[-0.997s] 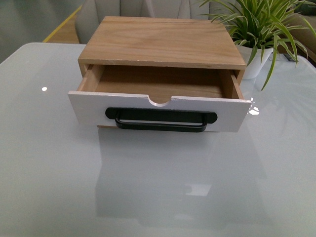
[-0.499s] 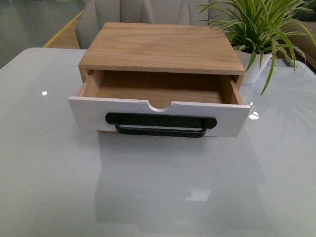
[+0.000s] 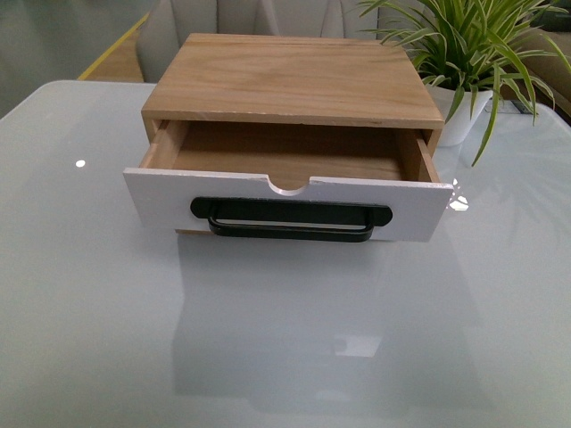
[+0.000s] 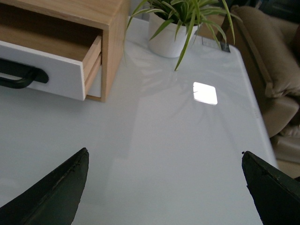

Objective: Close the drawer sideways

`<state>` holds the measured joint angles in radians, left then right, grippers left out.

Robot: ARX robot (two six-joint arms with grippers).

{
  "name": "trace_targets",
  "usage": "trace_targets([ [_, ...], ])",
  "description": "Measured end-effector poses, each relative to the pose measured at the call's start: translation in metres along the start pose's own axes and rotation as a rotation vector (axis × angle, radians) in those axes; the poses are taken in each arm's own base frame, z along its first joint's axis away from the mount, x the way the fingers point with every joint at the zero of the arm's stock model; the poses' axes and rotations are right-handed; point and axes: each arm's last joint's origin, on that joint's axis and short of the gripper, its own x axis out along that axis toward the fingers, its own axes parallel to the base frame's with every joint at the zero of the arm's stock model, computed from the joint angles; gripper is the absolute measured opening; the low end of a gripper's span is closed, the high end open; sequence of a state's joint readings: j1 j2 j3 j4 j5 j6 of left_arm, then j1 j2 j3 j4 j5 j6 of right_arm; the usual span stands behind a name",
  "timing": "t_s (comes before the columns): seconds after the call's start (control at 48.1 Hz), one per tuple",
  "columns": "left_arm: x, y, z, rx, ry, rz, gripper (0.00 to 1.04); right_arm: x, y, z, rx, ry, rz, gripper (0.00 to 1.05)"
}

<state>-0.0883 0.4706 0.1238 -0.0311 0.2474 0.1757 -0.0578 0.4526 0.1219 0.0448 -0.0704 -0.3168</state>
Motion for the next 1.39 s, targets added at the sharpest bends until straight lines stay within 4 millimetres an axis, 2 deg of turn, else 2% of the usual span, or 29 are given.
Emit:
trace_targets([
  [0.104,0.027,-0.002,0.017,0.110,-0.037,-0.120,0.96,0.025,-0.007,0.010,-0.135,-0.009,0.047,0.96],
  [0.166,0.051,0.000,0.026,0.163,-0.039,-0.161,0.96,0.047,-0.011,0.014,-0.248,0.012,0.065,0.96],
  [0.249,0.077,0.001,0.031,0.211,-0.018,-0.218,0.96,0.073,-0.011,0.017,-0.357,0.043,0.110,0.96],
  [0.312,0.096,0.000,0.030,0.259,-0.003,-0.289,0.96,0.093,-0.005,0.018,-0.452,0.061,0.183,0.96],
  [0.478,0.120,-0.001,0.027,0.372,0.013,-0.400,0.96,0.118,0.022,0.020,-0.666,0.071,0.361,0.96],
  [0.686,0.141,-0.004,0.028,0.480,-0.009,-0.504,0.96,0.137,0.057,0.026,-0.901,0.027,0.536,0.96],
  [0.873,0.164,-0.009,0.029,0.521,-0.018,-0.561,0.96,0.149,0.081,0.033,-1.009,-0.026,0.637,0.96],
  [1.143,0.181,-0.015,0.029,0.545,-0.030,-0.615,0.96,0.155,0.100,0.033,-1.074,-0.066,0.723,0.96],
  [1.392,0.194,-0.017,0.024,0.558,-0.012,-0.673,0.96,0.164,0.115,0.024,-1.093,-0.079,0.800,0.96],
])
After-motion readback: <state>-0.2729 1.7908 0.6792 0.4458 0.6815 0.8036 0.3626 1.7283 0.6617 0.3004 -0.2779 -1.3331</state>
